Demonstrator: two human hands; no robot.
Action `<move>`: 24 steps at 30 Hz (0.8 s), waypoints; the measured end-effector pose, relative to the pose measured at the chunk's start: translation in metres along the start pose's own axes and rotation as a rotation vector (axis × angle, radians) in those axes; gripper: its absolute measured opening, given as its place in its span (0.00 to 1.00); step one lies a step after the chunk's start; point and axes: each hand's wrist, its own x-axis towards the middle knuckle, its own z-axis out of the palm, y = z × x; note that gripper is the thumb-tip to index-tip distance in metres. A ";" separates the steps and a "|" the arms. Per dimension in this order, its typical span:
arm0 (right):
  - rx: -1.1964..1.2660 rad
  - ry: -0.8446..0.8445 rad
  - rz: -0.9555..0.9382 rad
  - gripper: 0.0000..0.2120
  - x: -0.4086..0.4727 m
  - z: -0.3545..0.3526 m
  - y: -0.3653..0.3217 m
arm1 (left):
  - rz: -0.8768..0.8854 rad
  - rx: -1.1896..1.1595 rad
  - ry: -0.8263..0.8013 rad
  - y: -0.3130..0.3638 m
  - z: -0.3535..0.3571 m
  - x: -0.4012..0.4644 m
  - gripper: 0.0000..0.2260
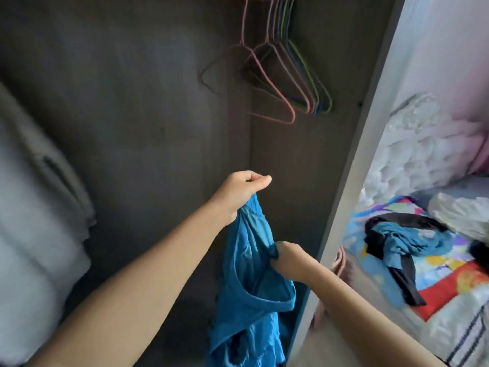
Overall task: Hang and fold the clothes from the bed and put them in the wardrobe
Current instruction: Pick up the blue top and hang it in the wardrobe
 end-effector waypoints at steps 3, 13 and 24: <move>0.493 0.208 0.078 0.13 0.015 -0.020 0.003 | -0.011 0.207 -0.044 -0.011 -0.038 -0.008 0.07; 0.938 0.507 -0.157 0.15 0.027 -0.126 -0.043 | -0.050 0.789 -0.292 -0.029 -0.108 0.002 0.16; 0.502 0.402 -0.065 0.19 0.037 -0.127 -0.049 | -0.301 0.767 0.081 -0.061 -0.168 0.069 0.06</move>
